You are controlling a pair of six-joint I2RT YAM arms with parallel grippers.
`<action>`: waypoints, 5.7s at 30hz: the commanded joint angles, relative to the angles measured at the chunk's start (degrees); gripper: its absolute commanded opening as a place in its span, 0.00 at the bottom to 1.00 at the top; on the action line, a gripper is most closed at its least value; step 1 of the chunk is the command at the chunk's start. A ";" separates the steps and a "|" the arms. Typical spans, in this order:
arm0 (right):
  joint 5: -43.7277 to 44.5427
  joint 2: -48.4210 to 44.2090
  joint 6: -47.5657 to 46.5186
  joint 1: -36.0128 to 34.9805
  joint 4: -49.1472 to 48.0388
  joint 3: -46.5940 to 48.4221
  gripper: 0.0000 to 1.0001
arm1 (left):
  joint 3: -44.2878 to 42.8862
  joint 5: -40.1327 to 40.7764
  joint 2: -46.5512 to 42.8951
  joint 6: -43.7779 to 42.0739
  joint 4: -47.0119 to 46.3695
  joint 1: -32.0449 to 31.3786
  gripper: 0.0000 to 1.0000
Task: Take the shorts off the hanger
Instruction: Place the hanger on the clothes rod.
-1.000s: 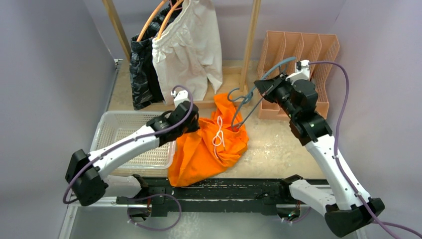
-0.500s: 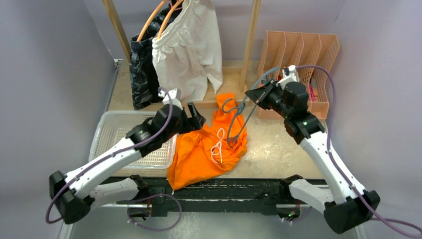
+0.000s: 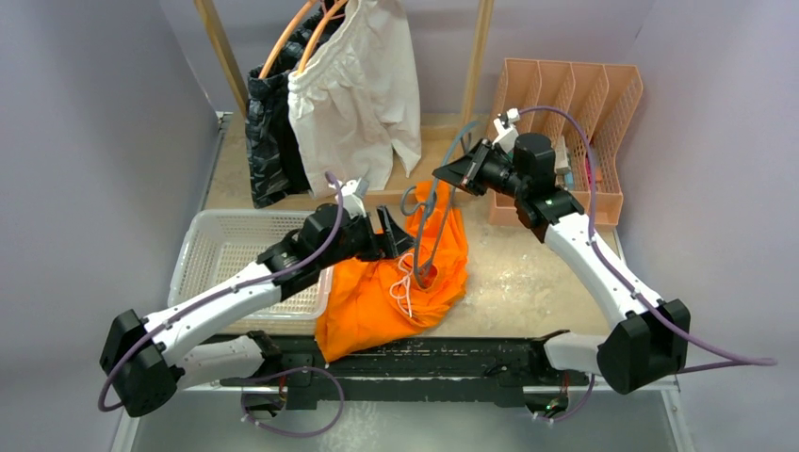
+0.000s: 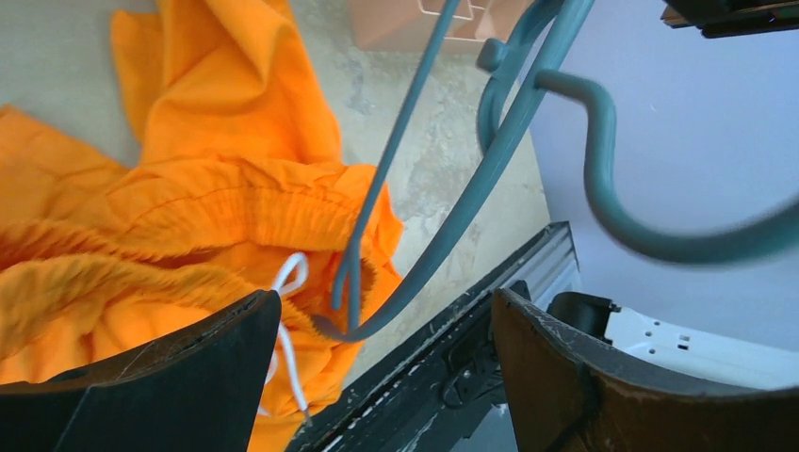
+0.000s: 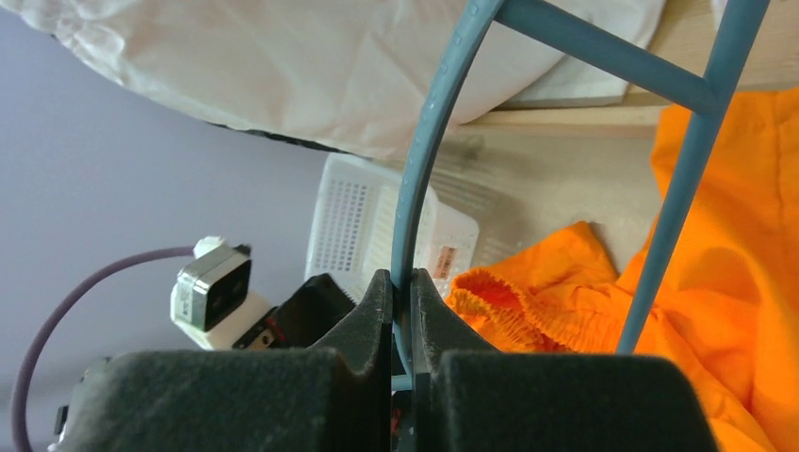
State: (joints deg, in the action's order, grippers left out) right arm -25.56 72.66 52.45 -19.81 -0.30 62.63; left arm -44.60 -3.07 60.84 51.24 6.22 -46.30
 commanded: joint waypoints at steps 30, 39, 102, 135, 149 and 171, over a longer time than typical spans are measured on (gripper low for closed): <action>-13.79 2.43 -0.47 1.39 -5.35 5.09 0.47 | -9.11 -1.28 5.15 -3.63 -12.23 -1.44 0.00; -9.30 -12.77 -17.96 1.46 -6.88 -5.46 0.57 | -12.65 4.60 1.95 2.15 -7.49 -1.38 0.00; 38.58 -20.07 -38.86 -10.99 17.93 1.47 0.00 | -21.18 -0.32 10.31 9.79 -2.43 -1.07 0.66; 41.72 8.46 -40.90 -10.94 24.78 45.24 0.00 | -8.01 16.29 -4.93 5.13 17.82 -0.99 0.88; 44.97 18.08 -42.24 -10.91 34.19 61.80 0.00 | -7.99 16.44 -5.91 6.06 18.01 -1.07 0.88; 41.11 16.86 -41.45 -10.89 39.55 59.72 0.28 | -6.81 13.49 -4.97 7.40 15.68 -1.07 0.89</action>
State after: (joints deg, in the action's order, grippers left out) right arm 17.96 95.00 11.42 -30.72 43.29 126.74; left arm -51.51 10.24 55.92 57.47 23.90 -47.51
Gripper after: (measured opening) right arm 0.247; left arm 0.883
